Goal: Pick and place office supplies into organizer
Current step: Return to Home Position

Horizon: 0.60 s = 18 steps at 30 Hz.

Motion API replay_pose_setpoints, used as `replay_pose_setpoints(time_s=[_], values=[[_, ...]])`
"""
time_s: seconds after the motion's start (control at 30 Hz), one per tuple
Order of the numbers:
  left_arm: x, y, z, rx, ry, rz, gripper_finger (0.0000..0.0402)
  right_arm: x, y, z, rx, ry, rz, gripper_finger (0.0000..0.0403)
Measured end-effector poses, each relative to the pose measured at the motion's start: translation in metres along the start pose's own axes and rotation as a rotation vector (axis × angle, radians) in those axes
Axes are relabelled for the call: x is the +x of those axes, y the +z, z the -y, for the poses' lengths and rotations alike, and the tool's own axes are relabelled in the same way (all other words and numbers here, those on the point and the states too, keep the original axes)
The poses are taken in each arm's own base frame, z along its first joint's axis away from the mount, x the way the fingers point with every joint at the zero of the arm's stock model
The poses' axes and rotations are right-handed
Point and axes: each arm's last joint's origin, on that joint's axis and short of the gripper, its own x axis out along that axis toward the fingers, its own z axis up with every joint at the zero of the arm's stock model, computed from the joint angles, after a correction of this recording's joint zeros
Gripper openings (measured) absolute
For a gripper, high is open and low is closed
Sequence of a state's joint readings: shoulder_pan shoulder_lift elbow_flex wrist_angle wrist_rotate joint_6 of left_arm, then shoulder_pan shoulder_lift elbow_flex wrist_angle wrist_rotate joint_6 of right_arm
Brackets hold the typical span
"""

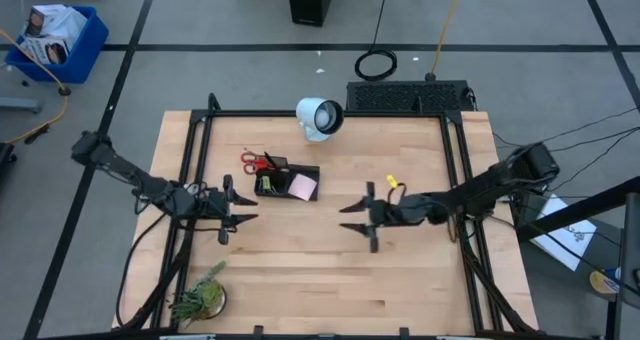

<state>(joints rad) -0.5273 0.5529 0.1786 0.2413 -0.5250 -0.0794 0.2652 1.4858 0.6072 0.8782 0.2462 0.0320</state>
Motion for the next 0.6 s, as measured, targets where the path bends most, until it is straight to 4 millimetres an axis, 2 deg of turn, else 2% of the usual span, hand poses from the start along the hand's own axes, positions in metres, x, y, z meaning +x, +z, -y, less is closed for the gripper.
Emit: replay_pose_setpoints(time_s=[0.17,0.3,0.6], values=[[0.0,-0.014,-0.01,0.008,-0.039,0.035,0.0147,-0.033,-0.014,0.01,0.041,0.002,-0.021,0.0161],[-0.001,-0.023,-0.02,0.003,0.018,0.018,0.0147,-0.059,-0.02,0.017,0.046,0.002,-0.012,0.0158],[-0.009,-0.025,-0.037,-0.02,0.067,-0.009,0.0147,-0.113,-0.034,0.031,0.072,0.006,0.078,0.0164]])
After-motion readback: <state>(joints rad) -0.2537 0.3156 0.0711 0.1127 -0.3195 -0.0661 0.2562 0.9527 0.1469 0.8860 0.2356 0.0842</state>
